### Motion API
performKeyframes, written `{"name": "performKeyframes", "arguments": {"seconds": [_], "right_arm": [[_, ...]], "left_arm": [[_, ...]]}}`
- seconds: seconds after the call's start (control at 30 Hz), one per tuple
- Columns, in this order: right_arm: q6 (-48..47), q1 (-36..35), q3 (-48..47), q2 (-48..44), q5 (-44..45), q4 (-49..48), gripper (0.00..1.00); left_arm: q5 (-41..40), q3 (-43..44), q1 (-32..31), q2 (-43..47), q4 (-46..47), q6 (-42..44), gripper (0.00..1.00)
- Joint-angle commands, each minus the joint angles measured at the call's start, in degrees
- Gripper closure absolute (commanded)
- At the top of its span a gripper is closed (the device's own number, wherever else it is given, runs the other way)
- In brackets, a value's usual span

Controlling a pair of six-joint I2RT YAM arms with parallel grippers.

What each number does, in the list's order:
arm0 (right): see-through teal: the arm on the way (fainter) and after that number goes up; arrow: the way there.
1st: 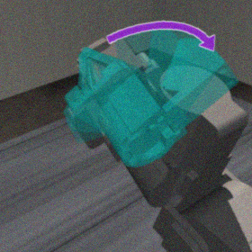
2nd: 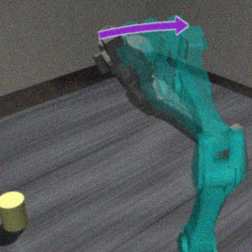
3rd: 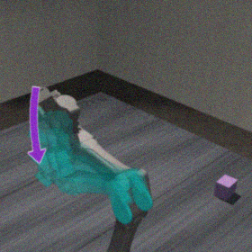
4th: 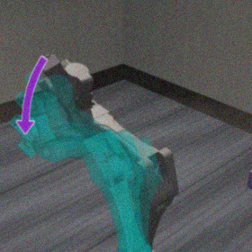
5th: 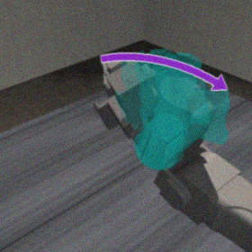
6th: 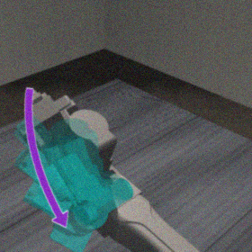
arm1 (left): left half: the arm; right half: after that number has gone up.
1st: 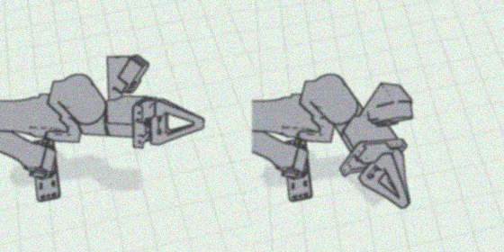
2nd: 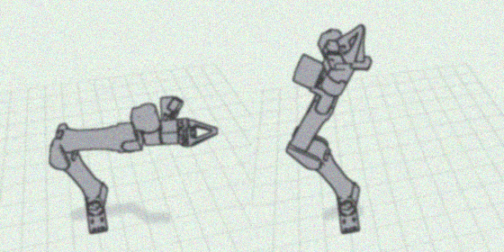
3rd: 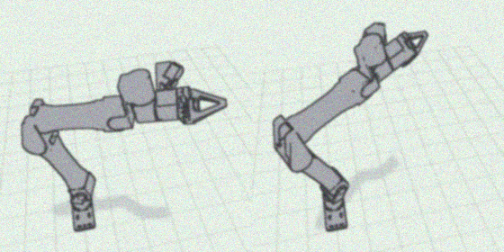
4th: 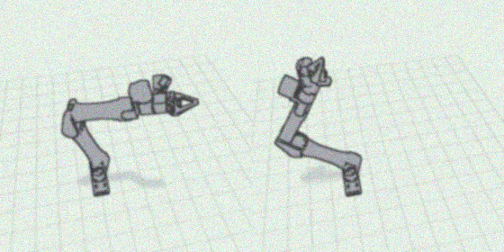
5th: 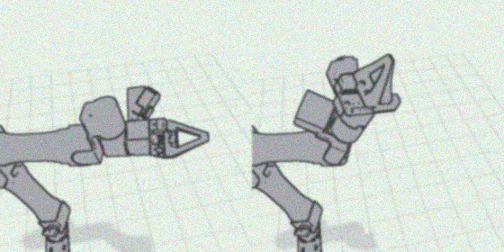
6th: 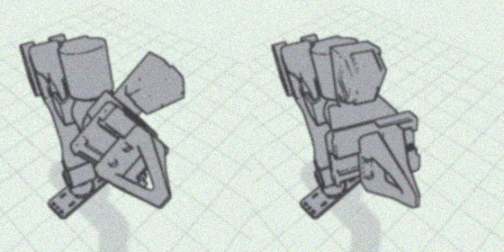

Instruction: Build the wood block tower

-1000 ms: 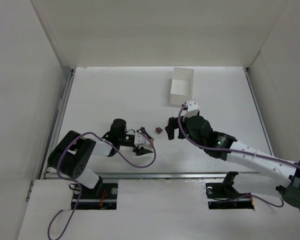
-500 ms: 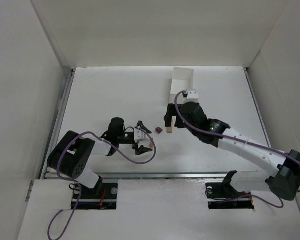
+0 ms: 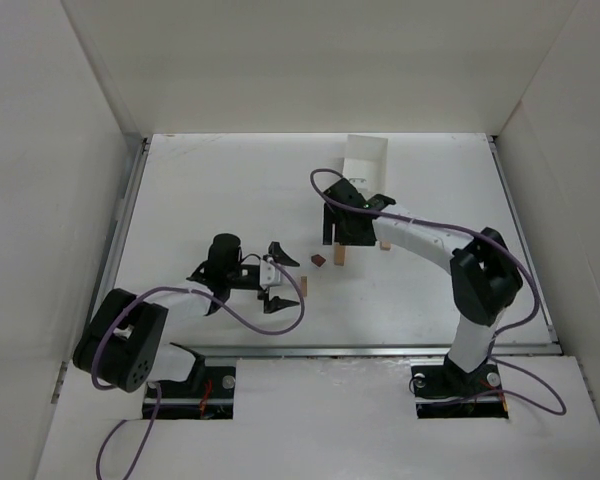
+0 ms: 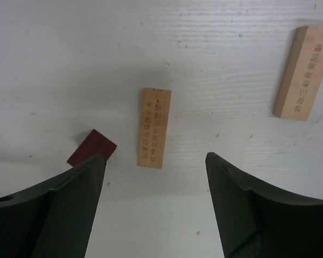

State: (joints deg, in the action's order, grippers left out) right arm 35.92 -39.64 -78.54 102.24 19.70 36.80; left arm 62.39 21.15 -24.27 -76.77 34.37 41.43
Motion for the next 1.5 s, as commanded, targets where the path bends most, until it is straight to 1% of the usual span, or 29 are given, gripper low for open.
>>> {"name": "performKeyframes", "arguments": {"seconds": [0.0, 0.17, 0.2, 0.27, 0.37, 0.47, 0.5, 0.53, 0.57, 0.6, 0.63, 0.67, 0.7, 0.73, 0.8, 0.87, 0.93, 0.97, 1.0, 1.07, 1.1, 1.13, 1.17, 1.2, 1.23, 1.27, 1.33, 1.43, 1.47], "right_arm": [[0.4, 1.2, -2.1, 1.6, -2.4, 1.5, 0.2], [-2.4, 2.5, -3.7, 6.2, -6.3, 0.2, 0.3], [-3.0, 2.5, -3.7, 8.0, -6.9, 0.2, 0.34], [-3.1, 2.5, -3.7, 9.4, -7.5, -0.9, 0.35], [-3.6, 2.5, -3.7, 11.2, -7.5, -1.5, 0.37], [-3.6, 2.5, -4.3, 11.8, -7.5, -1.5, 0.42], [-3.6, 3.0, -4.3, 11.8, -7.5, -1.5, 0.44], [-3.6, 3.0, -4.3, 12.4, -7.5, -2.1, 0.46], [-3.6, 3.0, -4.3, 12.4, -8.0, -2.1, 0.57], [-3.6, 3.0, -3.6, 12.4, -8.7, -2.8, 0.64], [-3.6, 3.0, -3.5, 12.9, -8.7, -2.8, 0.7], [-3.6, 3.0, -2.9, 12.9, -9.4, -3.3, 0.77], [-4.2, 3.0, -2.9, 12.9, -9.4, -3.3, 0.95], [-4.2, 3.5, -2.3, 12.4, -9.4, -3.3, 1.0], [-4.2, 3.5, -2.3, 9.9, -8.0, -3.3, 1.0], [-5.5, 3.5, -2.3, 6.7, -8.0, -3.8, 1.0], [-8.4, 3.5, -0.8, -1.1, -8.5, -6.8, 1.0], [-9.7, 3.5, 1.8, -4.3, -9.1, -11.3, 1.0], [-11.0, 3.5, 3.4, -11.0, -9.1, -13.8, 1.0], [-15.1, 3.5, 7.0, -17.8, -10.4, -20.8, 1.0], [-17.1, 3.5, 11.4, -24.4, -11.8, -23.3, 1.0], [-19.2, 3.5, 13.9, -27.7, -13.5, -26.0, 1.0], [-23.4, 3.5, 16.4, -30.7, -18.0, -28.4, 1.0], [-25.4, 2.9, 20.9, -33.6, -20.1, -32.5, 1.0], [-27.1, 2.9, 22.8, -38.6, -21.9, -33.9, 1.0], [-30.2, 2.4, 24.5, -40.8, -24.9, -34.9, 1.0], [-32.5, 2.4, 28.3, -46.1, -27.0, -36.5, 1.0], [-37.7, 1.8, 31.8, -49.9, -34.3, -38.2, 1.0], [-39.0, 1.8, 31.8, -51.4, -36.6, -39.1, 1.0]], "left_arm": [[4.7, 1.4, 0.3, 2.8, -4.7, 2.7, 0.0], [5.2, 3.8, 0.3, 5.1, -10.0, 2.7, 0.0], [5.2, 4.5, 0.3, 5.8, -11.2, 2.7, 0.0], [5.2, 5.9, 0.3, 6.3, -13.6, 2.7, 0.0], [5.7, 8.4, 0.3, 7.1, -19.2, 6.1, 0.0], [5.2, 10.2, 0.3, 10.3, -23.0, 8.5, 0.0], [4.4, 12.4, 0.3, 11.4, -24.8, 10.3, 0.0], [3.5, 14.1, 0.3, 12.3, -32.6, 13.9, 0.0], [1.4, 15.8, 0.3, 13.7, -37.0, 22.2, 0.0], [-0.3, 17.5, 0.3, 13.7, -40.2, 23.5, 0.0], [-2.4, 20.0, 0.3, 14.3, -41.6, 21.6, 0.0], [-7.7, 21.1, 0.3, 14.3, -40.2, 17.1, 0.0], [-10.5, 22.0, 0.3, 14.3, -39.1, 11.8, 0.0], [-13.1, 23.0, 0.3, 13.4, -38.4, 3.4, 0.0], [-18.0, 26.4, 0.3, 11.8, -39.5, -3.8, 0.0], [-18.0, 29.6, 0.3, 11.1, -42.6, -5.7, 0.0], [-13.2, 30.2, 0.3, 11.1, -43.2, -7.8, 0.0], [-11.4, 30.8, 0.3, 11.8, -43.2, -9.6, 0.0], [-9.6, 31.5, 0.3, 11.8, -43.2, -13.8, 0.0], [-5.5, 32.7, 0.3, 12.3, -42.7, -17.5, 0.0], [-4.7, 34.0, 0.3, 12.3, -42.7, -19.1, 0.0], [-2.8, 34.9, 0.3, 13.0, -43.7, -19.4, 0.0], [-1.3, 35.9, 0.3, 13.0, -45.3, -17.8, 0.0], [0.1, 37.4, 0.3, 13.0, -46.9, -16.1, 0.0], [1.0, 37.4, 0.3, 13.0, -48.1, -15.4, 0.0], [2.1, 38.0, 0.3, 13.6, -48.1, -16.4, 0.0], [2.7, 37.5, 0.3, 14.4, -44.5, -18.7, 0.0], [7.8, 35.9, 0.3, 16.1, -39.7, -21.4, 0.1], [8.6, 34.2, 0.3, 16.8, -33.2, -24.2, 0.1]]}}
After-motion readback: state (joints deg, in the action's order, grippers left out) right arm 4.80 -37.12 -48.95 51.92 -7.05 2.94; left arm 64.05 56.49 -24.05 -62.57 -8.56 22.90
